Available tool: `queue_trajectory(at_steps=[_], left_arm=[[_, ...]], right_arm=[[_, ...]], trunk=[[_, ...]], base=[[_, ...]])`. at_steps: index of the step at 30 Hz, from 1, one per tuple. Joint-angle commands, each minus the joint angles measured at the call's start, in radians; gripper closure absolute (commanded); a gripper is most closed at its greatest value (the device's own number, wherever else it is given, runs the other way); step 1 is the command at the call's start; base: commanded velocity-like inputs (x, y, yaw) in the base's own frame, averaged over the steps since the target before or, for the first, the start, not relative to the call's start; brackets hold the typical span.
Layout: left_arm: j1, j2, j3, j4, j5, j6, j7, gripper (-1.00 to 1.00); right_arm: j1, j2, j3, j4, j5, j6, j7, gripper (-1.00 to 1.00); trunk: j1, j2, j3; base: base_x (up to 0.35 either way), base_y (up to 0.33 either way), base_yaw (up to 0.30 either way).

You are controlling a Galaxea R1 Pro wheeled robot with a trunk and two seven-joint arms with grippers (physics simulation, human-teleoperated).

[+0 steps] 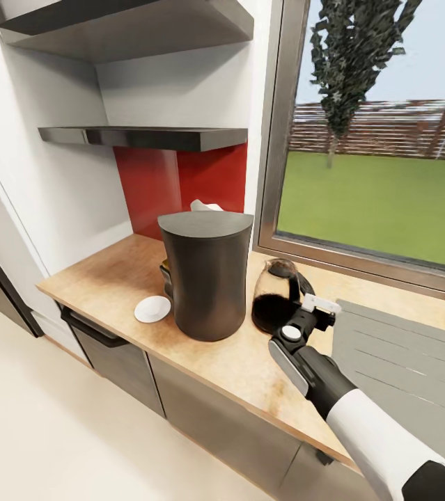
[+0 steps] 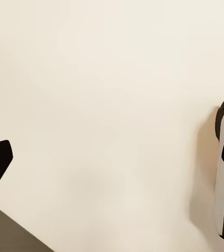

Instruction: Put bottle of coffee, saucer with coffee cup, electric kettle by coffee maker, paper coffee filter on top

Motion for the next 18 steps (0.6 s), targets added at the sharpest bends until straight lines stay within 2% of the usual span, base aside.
queue_trajectory(at_steps=[1,9,18], left_arm=[[0.000,0.001,-0.007,-0.001,0.010,-0.001,-0.003,-1.00],[0.000,0.000,-0.007,-0.001,0.010,-0.001,-0.003,-1.00],[0.000,-0.001,-0.007,-0.001,0.010,-0.001,-0.003,-1.00]], right_arm=[[-0.001,-0.001,0.005,0.000,-0.009,0.002,-0.003,-1.00],[-0.001,0.000,0.004,0.002,-0.009,0.002,0.001,-1.00],[0.000,0.000,0.004,0.003,-0.009,0.002,0.001,-1.00]], trunk=[[0.001,-0.002,-0.002],[0.001,-0.002,-0.002],[0.001,-0.002,-0.002]], base=[[0.000,0.000,0.000],[-0.034,0.000,0.000],[-0.277,0.000,0.000]])
